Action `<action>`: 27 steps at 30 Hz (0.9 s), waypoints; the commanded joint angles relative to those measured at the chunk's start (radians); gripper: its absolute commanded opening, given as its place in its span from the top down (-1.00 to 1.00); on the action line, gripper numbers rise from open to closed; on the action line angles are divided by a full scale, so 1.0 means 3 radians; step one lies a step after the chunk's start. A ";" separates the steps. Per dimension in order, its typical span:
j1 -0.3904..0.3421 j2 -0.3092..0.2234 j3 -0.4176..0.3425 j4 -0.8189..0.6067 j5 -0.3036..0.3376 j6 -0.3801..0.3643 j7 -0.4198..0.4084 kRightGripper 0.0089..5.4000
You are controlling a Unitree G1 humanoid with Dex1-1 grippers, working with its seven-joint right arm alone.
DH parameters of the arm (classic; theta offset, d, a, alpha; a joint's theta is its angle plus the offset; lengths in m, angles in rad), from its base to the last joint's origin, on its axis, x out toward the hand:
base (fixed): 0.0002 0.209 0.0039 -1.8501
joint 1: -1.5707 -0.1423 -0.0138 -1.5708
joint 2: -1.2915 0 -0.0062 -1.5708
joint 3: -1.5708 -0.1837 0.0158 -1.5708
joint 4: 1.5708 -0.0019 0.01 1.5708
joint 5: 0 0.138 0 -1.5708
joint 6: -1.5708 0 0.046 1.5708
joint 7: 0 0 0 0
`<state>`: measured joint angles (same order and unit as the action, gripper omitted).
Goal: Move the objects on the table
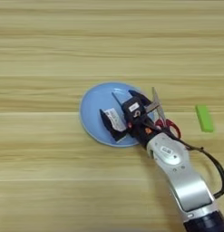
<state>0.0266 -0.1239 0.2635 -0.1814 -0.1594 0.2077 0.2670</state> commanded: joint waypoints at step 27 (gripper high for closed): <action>-0.0106 0.0257 -0.0065 -0.0090 0.0481 0.0645 0.0062 -0.99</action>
<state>0.0431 -0.0617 0.2642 -0.1862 -0.0357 0.3929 0.2934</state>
